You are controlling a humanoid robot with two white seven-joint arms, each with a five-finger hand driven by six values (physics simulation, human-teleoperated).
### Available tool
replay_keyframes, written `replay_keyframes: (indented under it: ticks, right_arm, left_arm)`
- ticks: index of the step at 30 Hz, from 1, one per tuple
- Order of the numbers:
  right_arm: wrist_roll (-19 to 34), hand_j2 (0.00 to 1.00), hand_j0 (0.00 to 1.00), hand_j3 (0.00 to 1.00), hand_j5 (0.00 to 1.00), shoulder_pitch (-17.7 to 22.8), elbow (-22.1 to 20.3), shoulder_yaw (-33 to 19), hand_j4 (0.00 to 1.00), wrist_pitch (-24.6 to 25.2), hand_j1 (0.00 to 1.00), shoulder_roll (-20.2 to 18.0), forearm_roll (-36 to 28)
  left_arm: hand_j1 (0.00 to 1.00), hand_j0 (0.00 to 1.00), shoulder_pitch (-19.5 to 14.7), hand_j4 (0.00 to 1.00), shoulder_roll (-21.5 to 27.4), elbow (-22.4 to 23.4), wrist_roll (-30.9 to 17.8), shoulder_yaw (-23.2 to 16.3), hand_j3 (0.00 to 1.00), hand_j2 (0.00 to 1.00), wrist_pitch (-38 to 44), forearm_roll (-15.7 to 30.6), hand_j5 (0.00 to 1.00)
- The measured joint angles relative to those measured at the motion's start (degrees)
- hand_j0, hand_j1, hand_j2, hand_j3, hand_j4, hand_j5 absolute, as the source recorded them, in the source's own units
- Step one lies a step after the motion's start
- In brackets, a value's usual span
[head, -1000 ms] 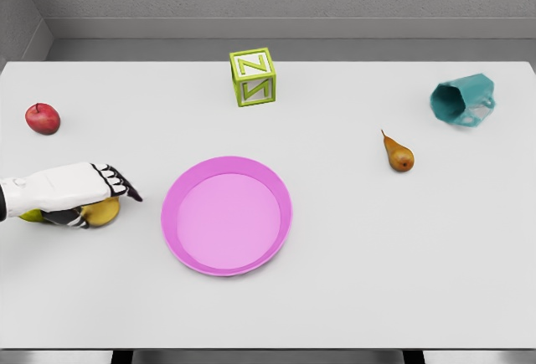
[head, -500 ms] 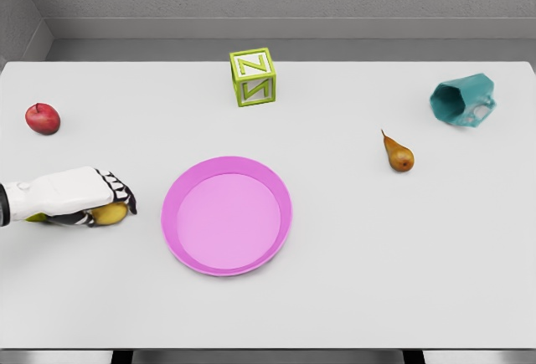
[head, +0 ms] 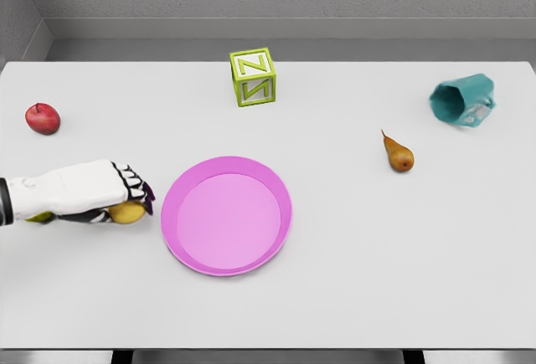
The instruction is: Put the lemon on the plate with left arm
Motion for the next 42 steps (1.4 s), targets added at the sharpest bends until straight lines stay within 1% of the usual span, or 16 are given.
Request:
replay_keyframes:
  ticks: [8,15,30,33,39,42]
  right_arm:
    - [0.0,1.0,1.0,1.0,1.0,0.0,0.0,0.0,1.0,0.0,1.0,0.0,0.0]
    - [0.0,1.0,1.0,1.0,1.0,0.0,0.0,0.0,1.0,0.0,1.0,0.0,0.0]
    - [0.0,1.0,1.0,1.0,1.0,0.1,0.0,0.0,1.0,0.0,1.0,0.0,0.0]
    - [0.0,1.0,1.0,1.0,1.0,0.0,0.0,0.0,1.0,0.0,1.0,0.0,0.0]
    - [0.0,1.0,1.0,1.0,1.0,0.0,0.0,0.0,1.0,0.0,1.0,0.0,0.0]
    - [0.0,1.0,1.0,1.0,1.0,0.0,0.0,0.0,1.0,0.0,1.0,0.0,0.0]
  left_arm:
    - [0.6,0.6,0.0,0.6,1.3,-3.3,0.0,1.7,0.6,0.6,0.0,2.5,0.6]
    - [0.6,0.6,-0.1,0.6,0.3,-4.0,0.0,1.9,0.6,0.6,0.0,2.8,0.6]
    - [0.6,0.6,-2.9,0.6,-6.9,-4.1,-0.1,1.3,0.6,0.6,0.0,2.4,0.6]
    - [0.6,0.6,-4.9,0.6,-8.2,-4.2,-0.1,0.1,0.6,0.6,0.0,2.3,0.6]
    - [0.6,0.6,-6.2,0.6,-10.3,-4.2,-0.2,-2.1,0.6,0.6,0.0,2.2,0.6]
    - [0.6,0.6,-6.3,0.6,-11.2,-4.2,-0.3,-2.6,0.6,0.6,0.0,2.2,0.6]
